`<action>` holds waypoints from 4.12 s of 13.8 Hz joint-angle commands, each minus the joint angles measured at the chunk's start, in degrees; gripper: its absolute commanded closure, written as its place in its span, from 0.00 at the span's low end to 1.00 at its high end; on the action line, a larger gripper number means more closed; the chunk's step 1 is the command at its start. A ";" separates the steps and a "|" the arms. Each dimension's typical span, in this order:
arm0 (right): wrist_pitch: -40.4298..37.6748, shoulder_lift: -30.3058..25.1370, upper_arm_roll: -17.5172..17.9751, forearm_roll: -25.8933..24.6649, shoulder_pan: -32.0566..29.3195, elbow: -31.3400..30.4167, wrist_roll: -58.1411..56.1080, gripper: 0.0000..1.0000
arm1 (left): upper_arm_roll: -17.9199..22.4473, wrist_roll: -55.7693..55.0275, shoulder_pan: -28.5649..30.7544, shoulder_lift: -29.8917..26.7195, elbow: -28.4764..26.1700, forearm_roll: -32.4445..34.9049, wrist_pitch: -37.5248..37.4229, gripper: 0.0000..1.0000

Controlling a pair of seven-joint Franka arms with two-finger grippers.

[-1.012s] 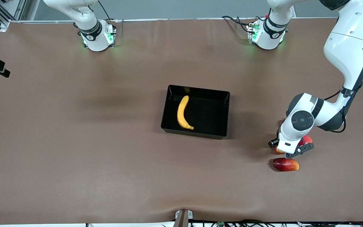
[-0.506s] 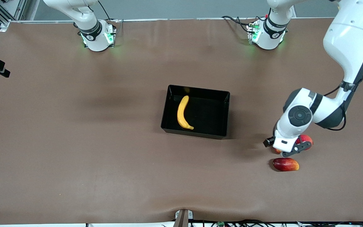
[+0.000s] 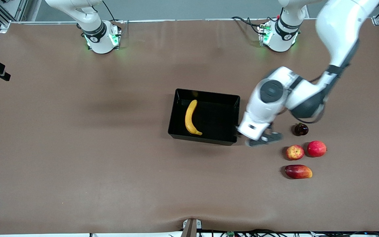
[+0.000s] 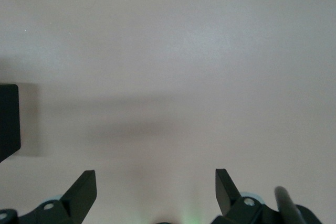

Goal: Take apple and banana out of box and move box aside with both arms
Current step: 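Move the left gripper back into the box over the banana, then close the left gripper on the yellow banana, then carry the banana beside the apple while the right gripper reaches the box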

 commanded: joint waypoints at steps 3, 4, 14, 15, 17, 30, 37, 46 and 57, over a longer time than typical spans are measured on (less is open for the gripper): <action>-0.41 0.58 0.41 0.64 -0.93 1.15 -0.65 0.00 | 2.97 0.03 -12.22 7.32 7.72 -0.42 -0.75 0.00; -0.41 0.58 0.41 0.64 -0.84 1.15 -0.39 0.00 | 4.73 0.03 -15.12 8.29 9.04 -0.42 -0.31 0.00; -0.50 0.58 0.41 0.64 -1.02 1.07 -0.65 0.00 | 13.53 -3.04 -26.57 16.03 10.55 -1.03 12.78 0.00; -0.50 0.58 0.41 0.64 -1.02 1.07 -0.65 0.00 | 13.62 -3.22 -26.75 16.64 10.55 -1.03 13.48 0.00; -0.41 0.67 0.41 0.64 -1.02 1.07 -0.65 0.00 | 13.62 -3.31 -27.01 18.14 10.46 -0.60 15.24 0.00; -0.41 1.72 0.32 0.82 -1.98 0.72 -0.73 0.00 | 13.19 -1.91 -27.20 13.49 10.73 0.37 12.79 1.00; -0.67 7.76 0.41 1.08 -1.45 1.07 -0.74 0.00 | 12.83 -1.38 -26.67 6.38 10.81 -0.59 5.95 1.00; -0.15 12.61 0.76 12.22 6.88 -0.96 6.35 0.00 | 10.64 26.97 -5.60 -7.17 8.72 -18.17 -10.66 1.00; 26.46 27.37 0.85 13.12 32.90 -6.23 28.62 0.00 | 10.90 42.83 15.17 3.10 -13.18 -0.07 16.82 1.00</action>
